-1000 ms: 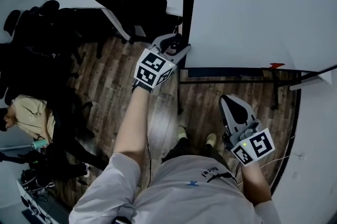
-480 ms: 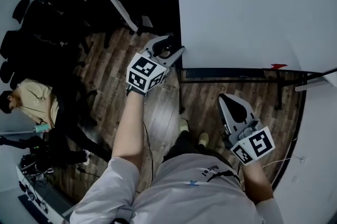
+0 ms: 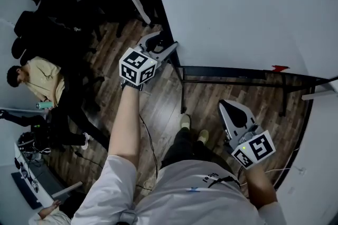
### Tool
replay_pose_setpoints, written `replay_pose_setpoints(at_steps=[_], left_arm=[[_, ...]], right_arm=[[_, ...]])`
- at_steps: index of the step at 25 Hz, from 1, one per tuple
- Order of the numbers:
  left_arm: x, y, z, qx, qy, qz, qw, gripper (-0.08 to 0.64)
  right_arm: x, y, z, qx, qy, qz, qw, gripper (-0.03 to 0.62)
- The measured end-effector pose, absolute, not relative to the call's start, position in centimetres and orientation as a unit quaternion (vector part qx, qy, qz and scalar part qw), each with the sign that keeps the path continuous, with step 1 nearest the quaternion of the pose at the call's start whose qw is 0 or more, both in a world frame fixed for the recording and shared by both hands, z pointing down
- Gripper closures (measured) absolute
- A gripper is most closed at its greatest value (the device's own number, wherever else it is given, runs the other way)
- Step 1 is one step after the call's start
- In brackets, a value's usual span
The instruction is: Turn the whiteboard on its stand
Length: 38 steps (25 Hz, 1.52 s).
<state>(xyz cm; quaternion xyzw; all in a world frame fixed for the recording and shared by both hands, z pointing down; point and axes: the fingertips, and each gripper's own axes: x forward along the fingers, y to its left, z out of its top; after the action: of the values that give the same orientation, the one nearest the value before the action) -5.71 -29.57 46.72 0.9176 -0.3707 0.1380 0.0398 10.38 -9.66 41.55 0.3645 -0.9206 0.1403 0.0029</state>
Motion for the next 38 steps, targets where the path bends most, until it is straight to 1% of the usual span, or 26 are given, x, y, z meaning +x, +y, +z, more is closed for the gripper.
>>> replay_pose_setpoints(at_steps=[9, 21, 30, 34, 38], left_arm=[[-7.7, -23.9, 47.3, 0.906, -0.396, 0.14, 0.051, 0.356], [-12.8, -17.3, 46.9, 0.907, -0.401, 0.127, 0.037, 0.354], [-15.7, -14.1, 45.6, 0.887, -0.453, 0.079, 0.039, 0.353], [-16.1, -11.1, 44.9, 0.883, -0.461, 0.068, 0.052, 0.354], [-14.6, -7.6, 43.7, 0.891, -0.447, 0.052, 0.065, 0.356]], right_arm=[[8.5, -6.6, 39.7, 0.342, -0.932, 0.118, -0.007, 0.581], [-0.1, -1.3, 38.7, 0.346, -0.933, 0.102, -0.003, 0.581], [-3.1, 0.6, 39.6, 0.354, -0.929, 0.108, 0.009, 0.581], [-3.7, 1.0, 40.5, 0.362, -0.925, 0.114, 0.017, 0.581], [-4.2, 1.0, 41.0, 0.372, -0.921, 0.118, 0.023, 0.581]])
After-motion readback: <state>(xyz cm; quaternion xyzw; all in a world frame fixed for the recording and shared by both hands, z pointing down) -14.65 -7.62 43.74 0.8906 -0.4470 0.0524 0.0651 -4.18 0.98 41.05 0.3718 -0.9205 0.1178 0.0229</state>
